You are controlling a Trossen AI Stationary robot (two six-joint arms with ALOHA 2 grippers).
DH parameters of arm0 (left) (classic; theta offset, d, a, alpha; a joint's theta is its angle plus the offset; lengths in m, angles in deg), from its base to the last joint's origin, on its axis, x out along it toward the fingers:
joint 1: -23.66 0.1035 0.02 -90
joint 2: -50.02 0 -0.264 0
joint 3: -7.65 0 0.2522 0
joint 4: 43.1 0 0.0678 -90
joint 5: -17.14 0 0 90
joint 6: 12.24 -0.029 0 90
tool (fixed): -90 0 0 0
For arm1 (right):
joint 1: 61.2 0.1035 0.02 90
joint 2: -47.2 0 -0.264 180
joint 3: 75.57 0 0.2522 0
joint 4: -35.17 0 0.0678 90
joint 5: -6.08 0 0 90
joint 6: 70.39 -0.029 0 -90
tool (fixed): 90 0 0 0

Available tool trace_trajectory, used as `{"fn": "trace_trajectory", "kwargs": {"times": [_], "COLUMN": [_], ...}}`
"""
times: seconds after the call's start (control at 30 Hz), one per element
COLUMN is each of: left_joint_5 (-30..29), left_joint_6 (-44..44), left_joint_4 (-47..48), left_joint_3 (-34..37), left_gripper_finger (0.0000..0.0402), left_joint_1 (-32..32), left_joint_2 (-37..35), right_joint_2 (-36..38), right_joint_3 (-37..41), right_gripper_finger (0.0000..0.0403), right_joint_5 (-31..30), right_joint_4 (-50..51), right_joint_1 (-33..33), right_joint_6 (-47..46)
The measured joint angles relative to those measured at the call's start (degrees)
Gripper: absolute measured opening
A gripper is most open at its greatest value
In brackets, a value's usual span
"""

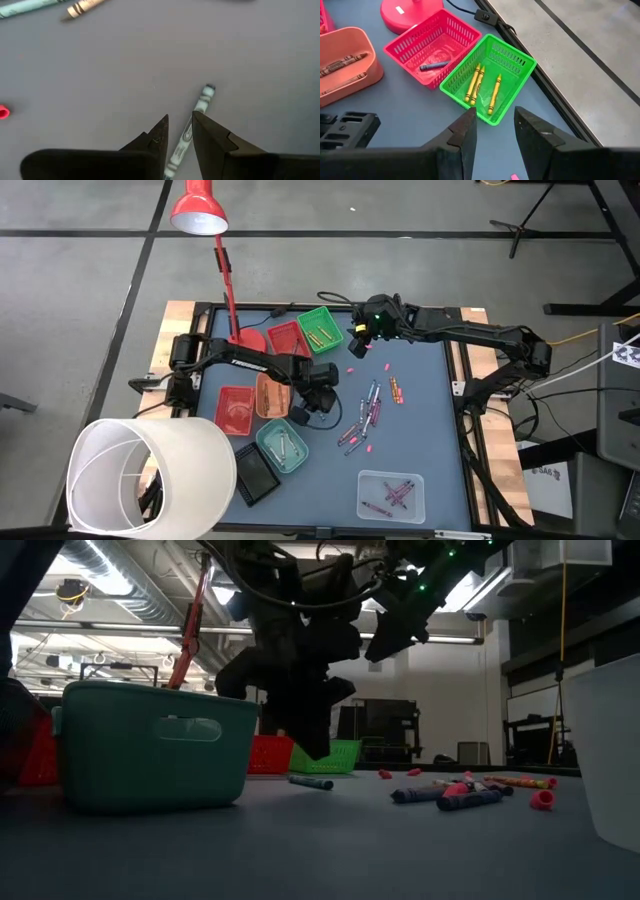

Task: Sort crayons
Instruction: Put the light blue crayon into the black basket

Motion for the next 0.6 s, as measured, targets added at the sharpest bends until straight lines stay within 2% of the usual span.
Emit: {"fn": "trace_trajectory", "kwargs": {"times": [0.6], "left_joint_5": [-0.51], "left_joint_6": [-3.71], "left_joint_4": [1.77], "left_joint_3": [0.04], "left_gripper_finger": [0.007], "left_joint_1": [0.31], "left_joint_2": [3.26], "right_joint_2": [0.0], "right_joint_3": [0.0], "right_gripper_finger": [0.0129], "right_joint_5": [0.01], "right_joint_4": [0.97], "right_joint_1": [0.0], "right_joint_6": [0.01]}}
